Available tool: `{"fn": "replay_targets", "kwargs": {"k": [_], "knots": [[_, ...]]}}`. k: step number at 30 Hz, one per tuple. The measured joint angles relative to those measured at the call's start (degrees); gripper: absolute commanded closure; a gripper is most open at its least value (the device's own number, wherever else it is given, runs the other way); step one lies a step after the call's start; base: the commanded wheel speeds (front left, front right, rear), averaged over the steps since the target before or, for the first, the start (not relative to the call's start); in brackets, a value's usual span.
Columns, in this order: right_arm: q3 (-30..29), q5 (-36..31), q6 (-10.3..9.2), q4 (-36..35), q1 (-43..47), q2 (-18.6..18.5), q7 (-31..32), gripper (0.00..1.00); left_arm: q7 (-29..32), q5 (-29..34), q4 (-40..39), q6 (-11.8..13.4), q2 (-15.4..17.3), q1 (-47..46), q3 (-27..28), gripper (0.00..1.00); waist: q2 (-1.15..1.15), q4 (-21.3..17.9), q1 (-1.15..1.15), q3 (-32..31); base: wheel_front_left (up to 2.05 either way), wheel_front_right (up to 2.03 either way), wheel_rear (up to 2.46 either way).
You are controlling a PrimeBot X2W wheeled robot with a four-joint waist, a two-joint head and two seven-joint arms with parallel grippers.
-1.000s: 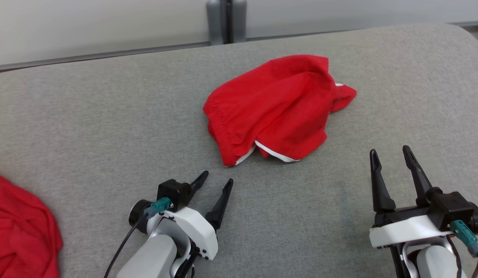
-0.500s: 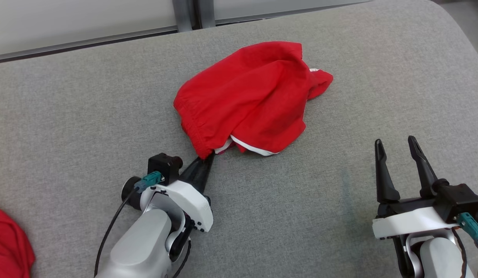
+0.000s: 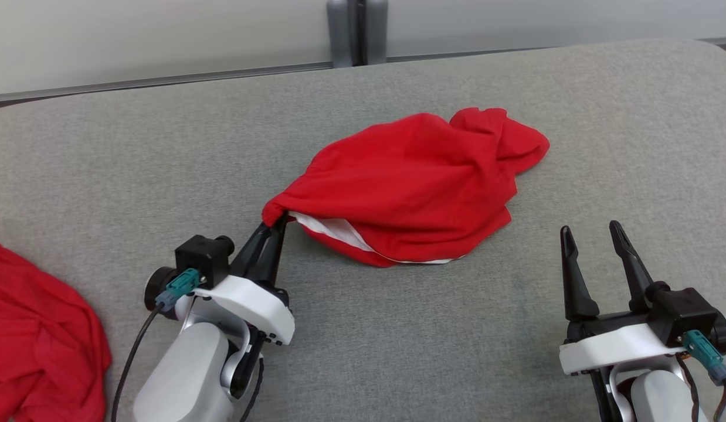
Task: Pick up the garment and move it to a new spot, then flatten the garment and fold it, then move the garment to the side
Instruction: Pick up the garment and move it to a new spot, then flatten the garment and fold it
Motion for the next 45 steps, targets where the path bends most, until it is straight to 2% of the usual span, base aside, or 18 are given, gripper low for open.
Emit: {"fn": "replay_targets", "kwargs": {"k": [7,8,9,10,15,21,27,32,38,45], "knots": [[0.0,-0.1,0.00,0.9,0.3,0.0,0.0,0.00,0.0,2.9,0.8,1.8,0.3,2.3,3.8,1.00,0.00,2.0,0.00,-1.0,0.00,0.00,0.00],[0.1,-0.2,0.00,1.1,0.3,0.0,0.0,0.00,0.0,3.1,2.1,1.8,0.3,2.8,3.8,0.81,0.00,2.1,0.00,-1.2,0.00,0.00,0.00],[0.2,-0.2,0.00,1.2,0.3,0.0,0.0,0.00,0.0,3.0,3.6,1.8,0.3,3.2,3.8,0.38,0.00,2.1,0.00,-1.3,0.00,0.00,0.00],[0.2,-0.2,0.00,1.3,0.3,0.0,0.0,0.00,0.0,2.9,5.1,1.6,0.2,3.6,3.6,0.00,0.00,2.2,0.00,-1.5,0.00,0.00,0.00],[-0.1,-0.3,0.00,1.7,0.9,0.0,0.0,0.00,0.0,2.5,5.4,1.0,-0.7,3.9,4.2,0.00,0.00,2.7,0.00,-2.4,0.00,0.00,0.00],[-2.0,-1.3,0.00,1.7,3.2,0.0,0.0,0.00,0.0,1.1,-3.2,-0.1,-1.6,7.7,8.2,0.00,0.00,4.9,0.00,-3.8,0.00,0.00,0.00],[-3.6,-2.1,0.00,3.4,4.7,0.0,0.0,0.00,0.0,1.4,-9.2,-0.7,-1.8,12.8,9.6,0.00,0.00,7.9,0.00,-4.6,0.00,0.00,0.00],[-5.7,-4.6,0.00,8.6,4.5,0.0,0.0,0.00,0.0,0.0,-10.3,-0.8,-1.8,13.7,8.2,0.00,0.00,10.4,0.00,-4.6,0.00,0.00,0.00],[-7.8,-4.2,0.00,15.0,0.3,0.0,1.1,0.00,0.0,-1.1,-10.4,-0.1,-1.8,13.7,6.5,0.00,0.00,12.6,0.00,-4.1,0.00,0.00,0.00],[-7.2,-2.9,0.01,20.6,-5.4,0.0,3.5,0.00,0.0,-1.6,-10.0,0.5,-1.8,13.2,5.5,0.00,0.00,14.0,0.00,-2.3,0.00,0.00,0.00]]}}
